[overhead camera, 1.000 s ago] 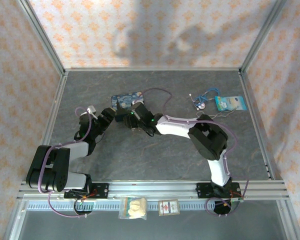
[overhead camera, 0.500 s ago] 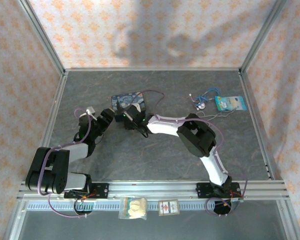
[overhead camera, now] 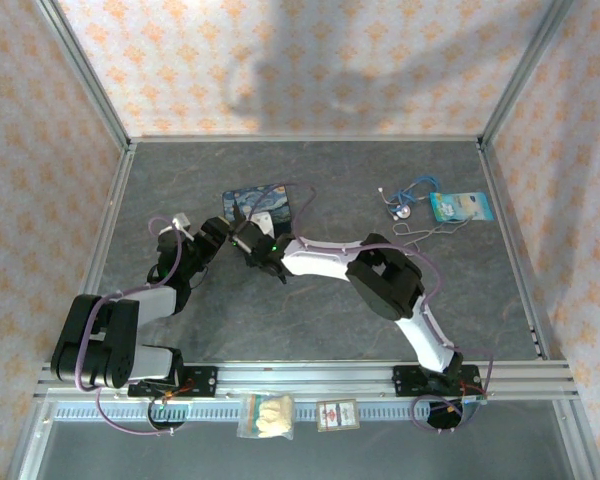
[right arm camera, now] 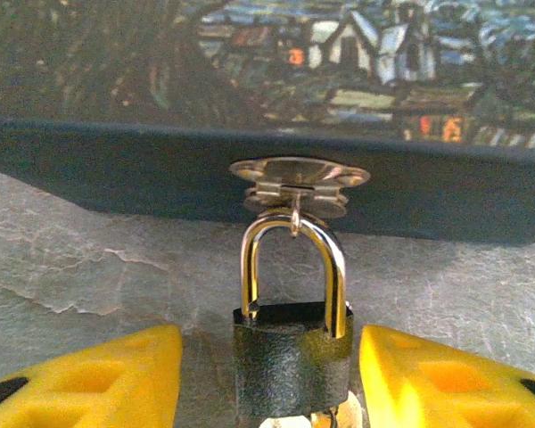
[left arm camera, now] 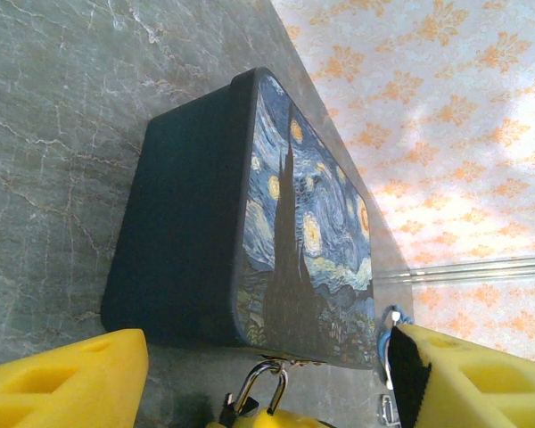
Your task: Unlock a padlock with a key
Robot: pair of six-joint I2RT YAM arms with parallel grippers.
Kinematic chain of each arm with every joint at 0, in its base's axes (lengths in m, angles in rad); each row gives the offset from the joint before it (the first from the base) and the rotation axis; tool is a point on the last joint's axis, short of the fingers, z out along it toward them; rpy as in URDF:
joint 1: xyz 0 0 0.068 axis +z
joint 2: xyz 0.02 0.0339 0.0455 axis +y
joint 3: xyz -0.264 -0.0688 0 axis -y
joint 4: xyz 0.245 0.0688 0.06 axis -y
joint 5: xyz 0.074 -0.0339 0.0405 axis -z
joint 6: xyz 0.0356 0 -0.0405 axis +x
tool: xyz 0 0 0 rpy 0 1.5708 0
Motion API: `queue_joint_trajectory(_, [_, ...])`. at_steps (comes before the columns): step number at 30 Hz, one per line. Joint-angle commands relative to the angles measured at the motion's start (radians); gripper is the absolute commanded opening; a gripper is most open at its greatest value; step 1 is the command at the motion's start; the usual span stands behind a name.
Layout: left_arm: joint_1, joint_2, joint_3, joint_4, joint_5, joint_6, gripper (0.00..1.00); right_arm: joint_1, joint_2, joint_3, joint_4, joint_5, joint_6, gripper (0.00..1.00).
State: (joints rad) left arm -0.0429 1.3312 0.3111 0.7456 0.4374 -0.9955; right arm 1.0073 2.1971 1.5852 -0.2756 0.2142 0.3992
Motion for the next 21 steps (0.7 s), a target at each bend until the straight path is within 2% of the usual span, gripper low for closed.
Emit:
queue_joint_trajectory(1, [0.015, -0.032, -0.012, 0.007, -0.008, 0.006, 0.72, -0.004, 0.034, 0.044, -0.041, 0.053, 0.027, 0.49])
queue_joint_trajectory(4, [0.014, -0.044, -0.016, 0.0, -0.011, 0.01, 0.72, -0.003, 0.051, 0.06, -0.043, 0.06, 0.025, 0.46])
queue_joint_trajectory(9, [0.017, -0.057, -0.021, -0.004, -0.014, 0.009, 0.72, -0.003, 0.07, 0.073, -0.053, 0.089, 0.001, 0.35])
queue_joint_trajectory(19, [0.027, -0.055, -0.026, 0.001, -0.009, 0.011, 0.72, -0.004, 0.05, 0.012, -0.014, 0.2, -0.137, 0.34])
queue_joint_trajectory(21, [0.027, -0.056, -0.023, -0.003, -0.007, 0.014, 0.72, -0.007, 0.039, -0.004, 0.001, 0.18, -0.175, 0.36])
